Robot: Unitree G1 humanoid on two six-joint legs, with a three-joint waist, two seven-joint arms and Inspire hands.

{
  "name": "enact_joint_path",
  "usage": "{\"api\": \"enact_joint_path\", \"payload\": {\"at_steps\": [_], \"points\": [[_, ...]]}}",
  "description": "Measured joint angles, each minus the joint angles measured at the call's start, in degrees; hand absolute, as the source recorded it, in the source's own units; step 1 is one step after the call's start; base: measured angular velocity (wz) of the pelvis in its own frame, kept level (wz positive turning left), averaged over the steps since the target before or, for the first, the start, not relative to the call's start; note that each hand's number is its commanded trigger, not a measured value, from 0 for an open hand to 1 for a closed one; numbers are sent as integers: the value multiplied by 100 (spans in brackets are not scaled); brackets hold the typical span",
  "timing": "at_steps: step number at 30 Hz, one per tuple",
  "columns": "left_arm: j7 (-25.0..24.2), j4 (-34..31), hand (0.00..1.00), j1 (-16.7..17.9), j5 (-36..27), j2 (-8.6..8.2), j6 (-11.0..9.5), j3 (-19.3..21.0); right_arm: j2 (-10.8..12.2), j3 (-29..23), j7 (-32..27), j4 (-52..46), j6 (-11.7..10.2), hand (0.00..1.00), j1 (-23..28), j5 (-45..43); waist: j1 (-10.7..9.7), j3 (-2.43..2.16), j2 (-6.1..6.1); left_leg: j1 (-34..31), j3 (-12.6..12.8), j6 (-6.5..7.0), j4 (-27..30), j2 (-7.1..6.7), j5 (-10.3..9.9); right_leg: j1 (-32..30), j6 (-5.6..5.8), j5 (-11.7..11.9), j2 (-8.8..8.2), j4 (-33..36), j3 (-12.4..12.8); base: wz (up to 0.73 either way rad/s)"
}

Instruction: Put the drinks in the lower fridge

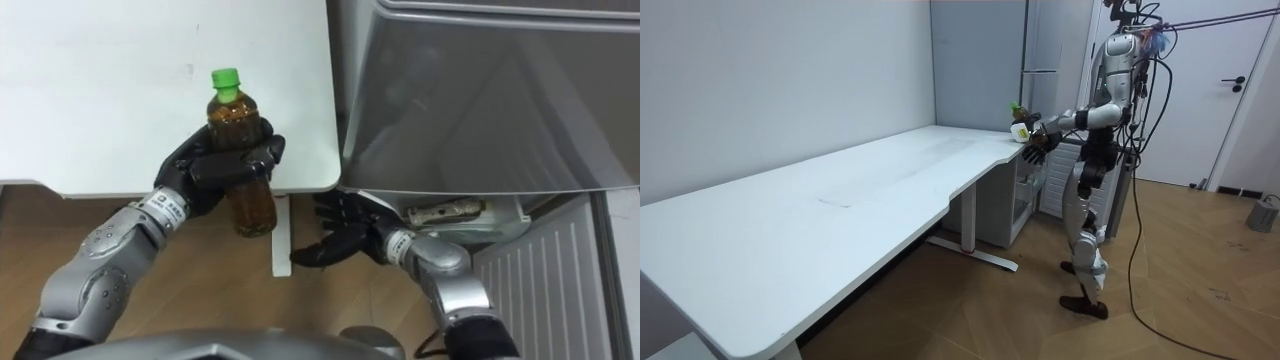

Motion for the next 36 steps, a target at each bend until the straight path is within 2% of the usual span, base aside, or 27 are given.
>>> {"api": "enact_joint_path", "payload": {"at_steps": [2,5,7,16,19,24,27,31,36], "points": [[-14,14,100,0,118,31,-15,-41,-12,2,137,11,1,0,20,4,-2,4,-11,48,1,0,-17,1,0,45,0,0,0,0,1,0],[-67,26,100,0,213,170,-45,-177,-30,4,375,77,1,0,50,9,-22,7,-48,73,5,0,-19,1,0,99,0,0,-4,-3,-9,1],[-151,28,100,0,290,221,-92,-237,-36,12,556,174,0,0,50,11,-15,23,-86,56,1,0,-17,1,0,77,0,0,-2,18,0,0],[-312,19,100,-20,496,230,-197,-505,-88,623,1020,230,4,0,41,39,21,-17,-169,-47,-6,1,29,5,-3,-73,-2,0,-7,116,-5,-1],[-378,20,100,-32,504,230,-239,-582,-62,683,1173,228,1,0,41,64,12,-3,-187,-68,-29,2,90,2,-3,-90,-4,2,-11,119,0,0],[-381,19,100,-55,526,230,-259,-758,-81,743,1251,152,-3,0,43,528,-15,37,-132,-100,-51,1,79,3,-5,-95,-12,7,-7,115,-11,0],[-456,15,100,-155,844,222,-275,-944,-94,850,1246,158,-3,0,44,797,-7,55,-101,-134,-66,-1,70,9,-6,-111,-19,11,3,109,-31,2],[-616,15,100,-186,965,218,-284,-1053,-120,906,1295,185,-3,0,45,991,-22,48,-40,-151,-69,-1,85,13,-6,-109,-19,11,1,99,-56,0],[-660,27,100,-189,965,218,-284,-1221,-214,1051,1294,376,-6,0,45,1339,-30,48,-28,-142,-63,-1,82,12,-6,-94,-19,11,-1,96,-66,0]]}}
